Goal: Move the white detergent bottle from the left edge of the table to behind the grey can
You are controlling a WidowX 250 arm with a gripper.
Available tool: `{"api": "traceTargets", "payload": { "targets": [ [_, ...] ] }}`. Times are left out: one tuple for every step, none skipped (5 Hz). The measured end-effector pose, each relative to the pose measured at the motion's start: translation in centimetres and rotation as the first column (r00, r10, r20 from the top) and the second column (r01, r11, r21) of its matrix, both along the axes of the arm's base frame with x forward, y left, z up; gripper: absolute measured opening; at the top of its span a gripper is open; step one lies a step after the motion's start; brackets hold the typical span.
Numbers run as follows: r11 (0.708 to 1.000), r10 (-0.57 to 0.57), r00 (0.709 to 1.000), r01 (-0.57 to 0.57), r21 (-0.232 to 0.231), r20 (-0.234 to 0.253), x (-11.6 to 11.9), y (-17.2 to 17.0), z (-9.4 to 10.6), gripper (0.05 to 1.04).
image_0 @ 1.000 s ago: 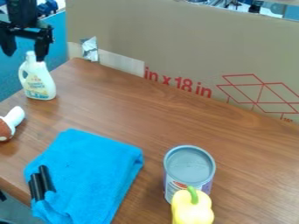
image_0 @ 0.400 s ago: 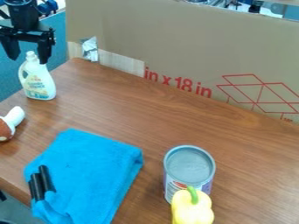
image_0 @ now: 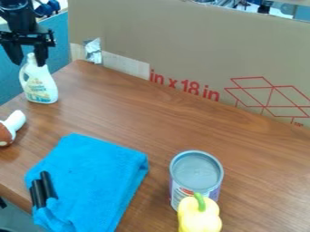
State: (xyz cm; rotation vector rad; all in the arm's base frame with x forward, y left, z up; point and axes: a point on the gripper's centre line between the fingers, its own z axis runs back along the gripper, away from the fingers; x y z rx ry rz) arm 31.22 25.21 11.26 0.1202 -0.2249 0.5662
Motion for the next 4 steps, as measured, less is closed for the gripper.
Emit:
{"api": "traceTargets", "payload": {
  "targets": [
    [1.000, 0.021, 1.000, -0.021, -0.015, 0.012, -0.3, 0.3, 0.0, 0.393],
    [0.999, 0.038, 0.999, -0.036, -0.036, 0.032, -0.3, 0.1, -0.1, 0.346],
    [0.998, 0.013, 0.998, -0.009, -0.060, 0.065, -0.5, -1.1, 0.1, 0.346],
    [0.996, -0.067, 0.995, 0.071, -0.049, 0.080, 0.3, -4.2, 1.4, 0.346]
  ]
}}
